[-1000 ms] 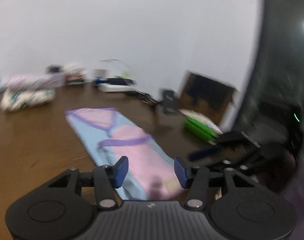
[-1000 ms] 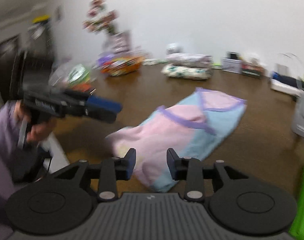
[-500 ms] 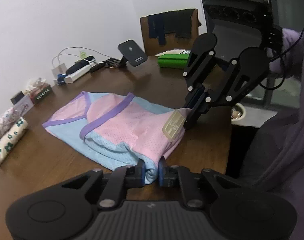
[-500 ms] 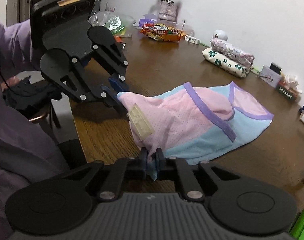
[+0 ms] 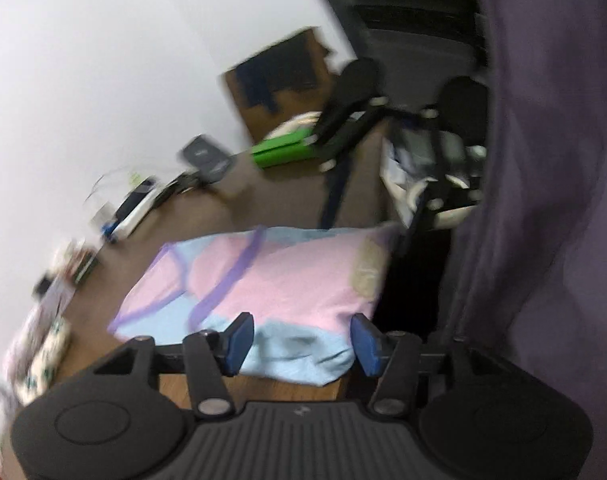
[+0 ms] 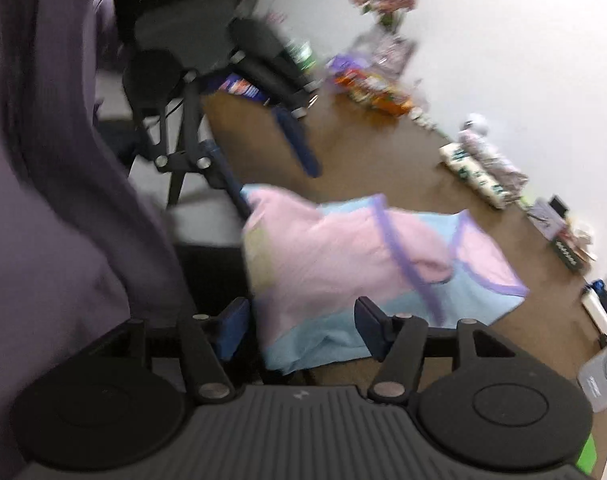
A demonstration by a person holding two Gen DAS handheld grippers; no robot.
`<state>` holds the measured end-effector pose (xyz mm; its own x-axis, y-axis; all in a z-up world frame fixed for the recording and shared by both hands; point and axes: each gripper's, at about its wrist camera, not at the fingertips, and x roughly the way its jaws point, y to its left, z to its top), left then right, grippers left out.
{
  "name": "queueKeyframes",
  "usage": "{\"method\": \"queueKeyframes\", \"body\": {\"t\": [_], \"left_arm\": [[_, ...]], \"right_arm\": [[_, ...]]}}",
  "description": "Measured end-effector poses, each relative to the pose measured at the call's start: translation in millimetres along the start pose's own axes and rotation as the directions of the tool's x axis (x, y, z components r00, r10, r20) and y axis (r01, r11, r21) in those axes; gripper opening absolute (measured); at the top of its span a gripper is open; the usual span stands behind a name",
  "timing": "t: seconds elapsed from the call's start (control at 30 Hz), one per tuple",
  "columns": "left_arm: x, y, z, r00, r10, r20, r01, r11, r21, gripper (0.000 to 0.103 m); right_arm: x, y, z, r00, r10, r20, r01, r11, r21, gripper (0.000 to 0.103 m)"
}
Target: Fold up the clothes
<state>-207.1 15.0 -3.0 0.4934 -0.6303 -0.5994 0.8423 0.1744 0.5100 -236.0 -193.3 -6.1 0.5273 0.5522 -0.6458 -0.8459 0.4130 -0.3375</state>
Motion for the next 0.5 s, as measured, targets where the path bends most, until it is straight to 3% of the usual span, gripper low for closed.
{"method": "queueKeyframes", "body": {"t": [0.17, 0.27, 0.37, 0.4, 0.43, 0.47, 0.5], "left_arm": [[16, -20, -7, 1.000, 0.002, -0.013, 0.000, 0.981, 0.195, 0.054], [25, -21, -9, 0.999, -0.015, -0.038, 0.023, 0.972, 0.235, 0.043], [28, -8, -7, 0.996, -0.068, -0.064, 0.078, 0.983, 0.167, 0.036], [26, -3, -4, 0.993, -0.098, -0.065, 0.106, 0.985, 0.134, 0.030], [23, 2, -2, 0.989, -0.129, -0.066, 0.135, 0.986, 0.100, 0.015], [19, 7, 1, 0.985, -0.159, -0.062, 0.163, 0.984, 0.066, 0.010], [13, 10, 4, 0.981, -0.186, -0.046, 0.188, 0.982, 0.033, 0.011]], "right_arm": [[11, 15, -7, 0.998, -0.039, -0.042, 0.034, 0.994, -0.107, 0.058], [12, 11, -6, 0.998, -0.058, -0.030, 0.055, 0.993, -0.102, 0.039], [6, -11, -1, 0.999, 0.024, -0.029, -0.023, 1.000, 0.021, 0.020], [4, -19, 0, 0.998, 0.064, -0.024, -0.062, 0.996, 0.067, 0.010], [3, -25, 0, 0.995, 0.096, -0.020, -0.094, 0.991, 0.093, 0.004], [2, -30, 1, 0.992, 0.129, -0.014, -0.126, 0.985, 0.117, 0.004], [0, -33, 0, 0.986, 0.166, -0.009, -0.164, 0.978, 0.133, 0.004]]}}
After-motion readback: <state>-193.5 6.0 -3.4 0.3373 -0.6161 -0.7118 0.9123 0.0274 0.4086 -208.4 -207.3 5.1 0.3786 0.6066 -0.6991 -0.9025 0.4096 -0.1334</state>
